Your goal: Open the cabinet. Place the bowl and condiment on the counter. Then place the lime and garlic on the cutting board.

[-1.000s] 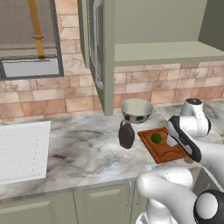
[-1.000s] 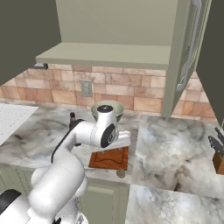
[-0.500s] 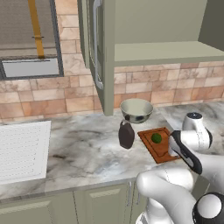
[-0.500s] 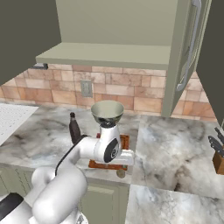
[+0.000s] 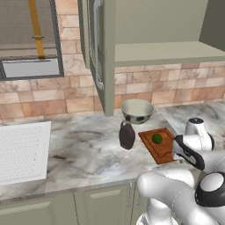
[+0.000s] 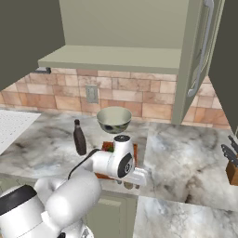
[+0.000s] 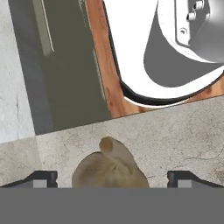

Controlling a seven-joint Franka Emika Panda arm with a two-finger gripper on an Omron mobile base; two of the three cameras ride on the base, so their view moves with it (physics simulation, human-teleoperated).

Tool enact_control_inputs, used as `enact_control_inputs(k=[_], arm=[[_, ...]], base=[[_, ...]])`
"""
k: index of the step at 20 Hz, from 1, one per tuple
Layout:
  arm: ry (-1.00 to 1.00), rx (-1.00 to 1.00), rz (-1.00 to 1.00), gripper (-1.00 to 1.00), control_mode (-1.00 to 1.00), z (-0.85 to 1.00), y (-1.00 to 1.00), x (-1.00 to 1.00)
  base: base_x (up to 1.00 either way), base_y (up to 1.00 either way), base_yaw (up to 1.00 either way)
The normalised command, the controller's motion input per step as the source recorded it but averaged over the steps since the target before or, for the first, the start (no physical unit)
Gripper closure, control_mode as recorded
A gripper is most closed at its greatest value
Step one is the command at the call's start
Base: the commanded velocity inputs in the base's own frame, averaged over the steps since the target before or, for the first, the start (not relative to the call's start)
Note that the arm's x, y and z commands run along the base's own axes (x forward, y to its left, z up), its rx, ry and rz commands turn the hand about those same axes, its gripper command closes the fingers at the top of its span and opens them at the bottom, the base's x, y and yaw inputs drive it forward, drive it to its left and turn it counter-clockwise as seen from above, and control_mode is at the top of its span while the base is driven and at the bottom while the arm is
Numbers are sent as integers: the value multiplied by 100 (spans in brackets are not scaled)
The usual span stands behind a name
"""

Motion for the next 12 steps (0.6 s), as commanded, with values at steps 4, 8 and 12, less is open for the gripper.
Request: enact_control_inputs(k=[4,8,12], arm=[[0,6,-10,100,-100,-9,-17,1],[0,7,-9,100,-100,12,-4,-4],[-3,2,-3,100,-100,64,3,-1]], base=[[0,0,0],[0,0,0],[0,0,0]])
